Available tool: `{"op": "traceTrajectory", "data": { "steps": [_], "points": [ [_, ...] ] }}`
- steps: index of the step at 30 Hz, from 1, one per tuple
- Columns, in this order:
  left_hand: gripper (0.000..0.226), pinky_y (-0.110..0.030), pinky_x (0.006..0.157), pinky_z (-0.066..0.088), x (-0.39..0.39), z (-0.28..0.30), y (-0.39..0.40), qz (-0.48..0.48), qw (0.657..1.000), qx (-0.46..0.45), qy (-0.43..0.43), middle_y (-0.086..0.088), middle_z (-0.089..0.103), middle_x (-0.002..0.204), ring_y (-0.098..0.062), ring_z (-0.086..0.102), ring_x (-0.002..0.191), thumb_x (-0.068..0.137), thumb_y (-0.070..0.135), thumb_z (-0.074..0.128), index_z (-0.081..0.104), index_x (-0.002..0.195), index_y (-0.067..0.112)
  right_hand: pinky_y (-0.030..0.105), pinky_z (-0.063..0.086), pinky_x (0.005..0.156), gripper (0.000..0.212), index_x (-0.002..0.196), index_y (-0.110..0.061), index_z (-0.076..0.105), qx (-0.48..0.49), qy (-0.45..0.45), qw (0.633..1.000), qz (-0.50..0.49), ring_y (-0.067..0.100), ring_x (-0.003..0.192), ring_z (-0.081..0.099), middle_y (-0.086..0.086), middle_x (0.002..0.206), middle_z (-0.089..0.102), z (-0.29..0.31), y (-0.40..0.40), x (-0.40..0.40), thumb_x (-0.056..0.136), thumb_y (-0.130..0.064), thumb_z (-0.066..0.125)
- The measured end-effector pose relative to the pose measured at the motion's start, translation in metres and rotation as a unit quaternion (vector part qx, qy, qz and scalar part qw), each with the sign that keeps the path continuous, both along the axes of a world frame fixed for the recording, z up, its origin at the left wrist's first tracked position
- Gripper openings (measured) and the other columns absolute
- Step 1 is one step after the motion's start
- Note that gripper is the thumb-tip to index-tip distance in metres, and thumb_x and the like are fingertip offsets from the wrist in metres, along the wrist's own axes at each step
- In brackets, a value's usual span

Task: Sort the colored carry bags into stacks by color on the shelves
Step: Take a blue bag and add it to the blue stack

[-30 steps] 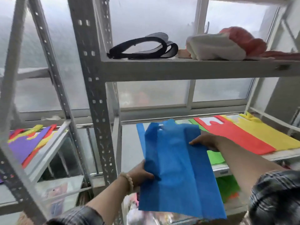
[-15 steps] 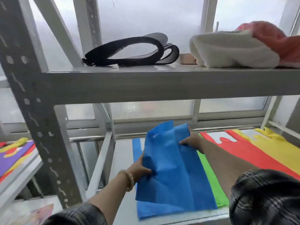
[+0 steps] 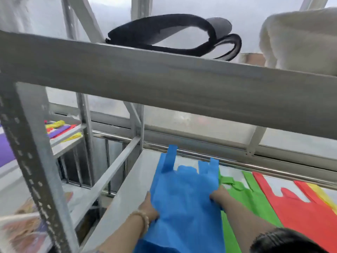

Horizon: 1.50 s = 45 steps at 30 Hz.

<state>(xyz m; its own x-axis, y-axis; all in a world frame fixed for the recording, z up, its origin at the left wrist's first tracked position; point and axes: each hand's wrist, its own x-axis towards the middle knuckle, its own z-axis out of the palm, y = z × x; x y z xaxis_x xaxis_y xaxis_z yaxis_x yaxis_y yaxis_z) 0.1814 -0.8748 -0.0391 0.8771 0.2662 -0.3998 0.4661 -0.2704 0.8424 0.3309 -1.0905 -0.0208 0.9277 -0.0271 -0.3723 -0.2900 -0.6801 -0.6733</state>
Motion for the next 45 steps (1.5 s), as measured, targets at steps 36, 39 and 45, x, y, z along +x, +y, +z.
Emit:
{"op": "traceTrajectory", "data": {
  "steps": [36, 39, 45],
  "points": [
    [0.096, -0.029, 0.115, 0.027, 0.005, -0.012, 0.027, -0.151, 0.961, 0.220, 0.075, 0.001, 0.025, 0.152, -0.019, 0.030, 0.139, 0.075, 0.034, 0.073, 0.012, 0.149, 0.025, 0.030, 0.044, 0.097, 0.057, 0.147, -0.008, 0.031, -0.089, -0.029, 0.992, 0.087, 0.029, 0.125, 0.049, 0.010, 0.147, 0.037, -0.023, 0.026, 0.016, 0.091, 0.004, 0.037],
    [0.101, -0.035, 0.113, 0.032, 0.008, -0.011, 0.026, -0.132, 0.957, 0.244, 0.086, -0.003, 0.025, 0.150, -0.024, 0.035, 0.136, 0.073, 0.037, 0.075, 0.008, 0.149, 0.029, 0.033, 0.046, 0.092, 0.058, 0.147, -0.012, 0.029, -0.125, -0.046, 0.987, 0.087, 0.031, 0.120, 0.051, 0.013, 0.149, 0.027, -0.026, 0.024, 0.016, 0.091, 0.000, 0.037],
    [0.103, -0.036, 0.112, 0.033, 0.010, -0.016, 0.023, -0.120, 0.956, 0.252, 0.091, -0.003, 0.028, 0.150, -0.026, 0.037, 0.135, 0.075, 0.035, 0.074, 0.003, 0.149, 0.028, 0.033, 0.048, 0.080, 0.055, 0.146, -0.013, 0.029, -0.140, -0.055, 0.987, 0.062, 0.027, 0.085, 0.047, 0.016, 0.144, 0.024, -0.028, 0.021, 0.015, 0.094, 0.002, 0.033]
  ]
}}
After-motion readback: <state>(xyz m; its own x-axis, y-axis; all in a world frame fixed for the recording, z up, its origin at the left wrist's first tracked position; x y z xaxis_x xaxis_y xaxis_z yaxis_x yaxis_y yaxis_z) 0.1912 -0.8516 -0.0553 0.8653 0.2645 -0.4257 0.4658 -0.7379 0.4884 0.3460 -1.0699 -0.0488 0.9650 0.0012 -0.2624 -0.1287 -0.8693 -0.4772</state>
